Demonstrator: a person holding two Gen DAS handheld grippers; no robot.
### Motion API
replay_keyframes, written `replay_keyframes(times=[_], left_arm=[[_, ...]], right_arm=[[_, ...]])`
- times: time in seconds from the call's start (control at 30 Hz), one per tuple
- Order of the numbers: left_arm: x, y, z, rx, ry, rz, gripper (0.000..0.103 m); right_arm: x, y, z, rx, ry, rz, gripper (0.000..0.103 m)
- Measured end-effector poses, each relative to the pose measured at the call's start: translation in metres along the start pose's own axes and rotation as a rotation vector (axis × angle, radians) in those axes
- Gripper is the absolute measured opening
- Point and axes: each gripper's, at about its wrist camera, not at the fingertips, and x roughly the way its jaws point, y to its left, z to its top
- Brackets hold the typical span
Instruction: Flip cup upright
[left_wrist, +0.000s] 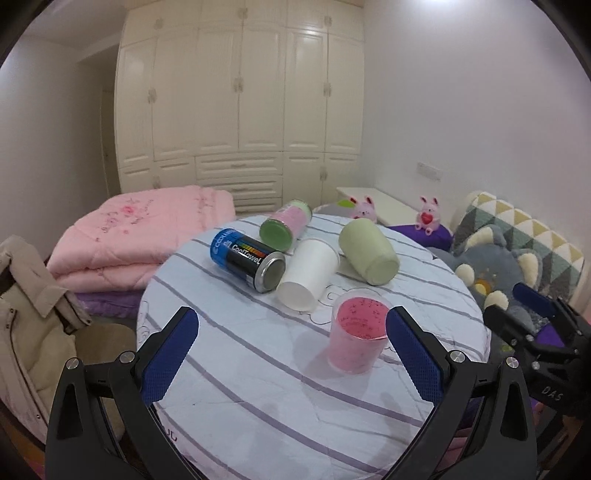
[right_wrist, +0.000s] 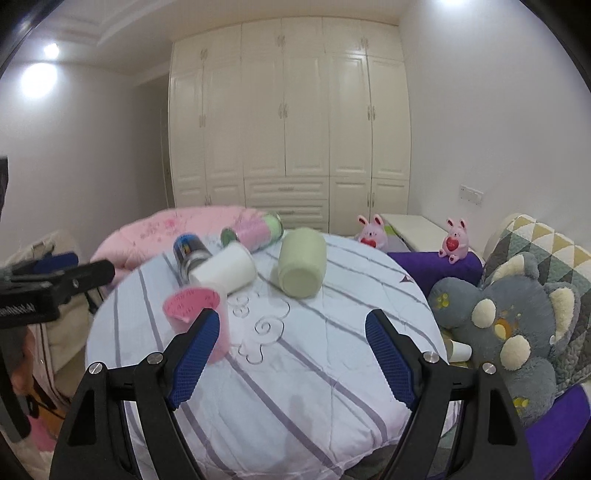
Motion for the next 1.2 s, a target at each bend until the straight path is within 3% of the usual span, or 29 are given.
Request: replay_keyframes(times=[0.1,0.2,1.2], left_arm=[[-0.003,-0.003,0.0,-0.004,0.016,0.047,0.103],[-0.003,-0.008,-0.001,0.008,0.041,0.037,0.103],[-0.01,-0.036,-0.01,0.061,0.024,0.038,0.103]], right_arm=[[-0.002,-0.002,0.002,0.016,-0.02,0.013,0.083],[-0.004,-0.001,0.002,0.013,-0.027,0.02,0.083],[-0.014,-0.015,-0.002,0.044,-0.041,0.016,0.083]])
